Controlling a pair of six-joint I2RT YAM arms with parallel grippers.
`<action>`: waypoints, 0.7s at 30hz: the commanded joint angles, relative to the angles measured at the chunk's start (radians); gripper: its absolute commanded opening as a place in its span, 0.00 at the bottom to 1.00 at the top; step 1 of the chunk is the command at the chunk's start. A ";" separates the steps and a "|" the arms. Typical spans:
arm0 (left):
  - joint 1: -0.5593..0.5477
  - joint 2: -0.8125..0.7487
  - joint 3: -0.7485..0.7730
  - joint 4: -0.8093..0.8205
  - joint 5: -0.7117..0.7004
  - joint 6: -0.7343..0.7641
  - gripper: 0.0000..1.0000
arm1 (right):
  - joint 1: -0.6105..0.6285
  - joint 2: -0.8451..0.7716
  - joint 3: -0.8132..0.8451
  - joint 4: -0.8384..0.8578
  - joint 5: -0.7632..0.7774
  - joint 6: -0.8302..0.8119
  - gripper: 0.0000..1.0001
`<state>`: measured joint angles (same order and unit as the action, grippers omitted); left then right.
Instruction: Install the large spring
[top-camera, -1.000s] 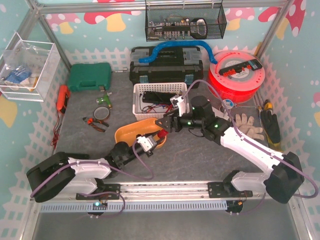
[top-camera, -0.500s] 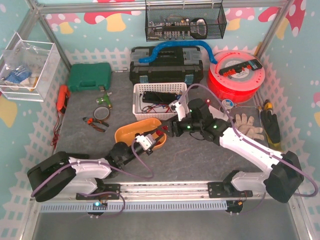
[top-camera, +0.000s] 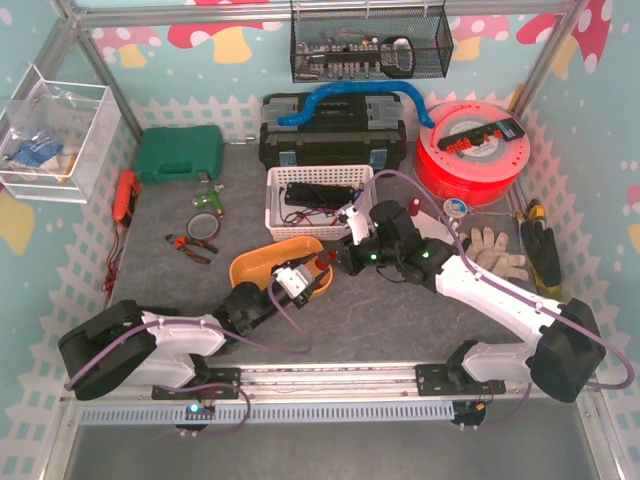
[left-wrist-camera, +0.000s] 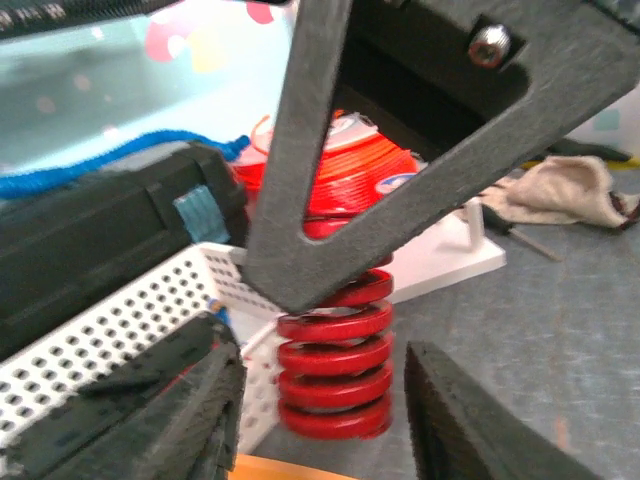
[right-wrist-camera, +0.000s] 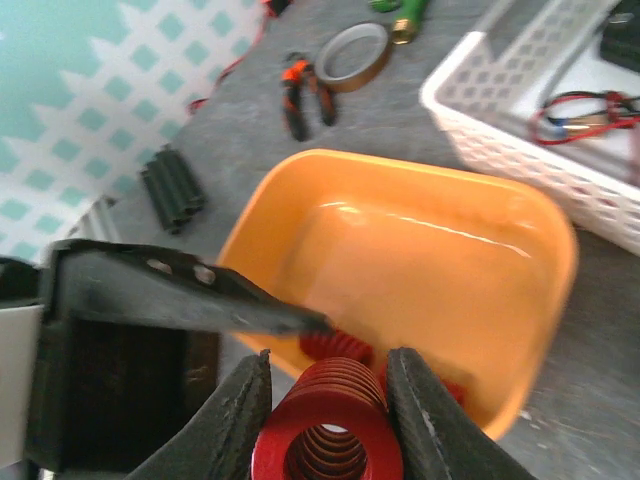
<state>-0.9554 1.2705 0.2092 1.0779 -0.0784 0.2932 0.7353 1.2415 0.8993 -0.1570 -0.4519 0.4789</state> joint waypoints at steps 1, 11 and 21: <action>-0.003 0.000 0.036 0.019 -0.039 -0.007 0.57 | -0.007 -0.053 -0.004 -0.038 0.212 0.012 0.00; -0.003 0.009 0.047 -0.005 -0.033 -0.006 0.99 | -0.108 -0.151 0.026 -0.183 0.720 -0.014 0.00; -0.003 -0.018 0.054 -0.044 -0.037 -0.006 0.99 | -0.463 -0.092 0.034 -0.212 0.758 -0.012 0.00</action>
<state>-0.9562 1.2747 0.2329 1.0618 -0.1101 0.2916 0.3614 1.1187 0.8989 -0.3553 0.2550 0.4675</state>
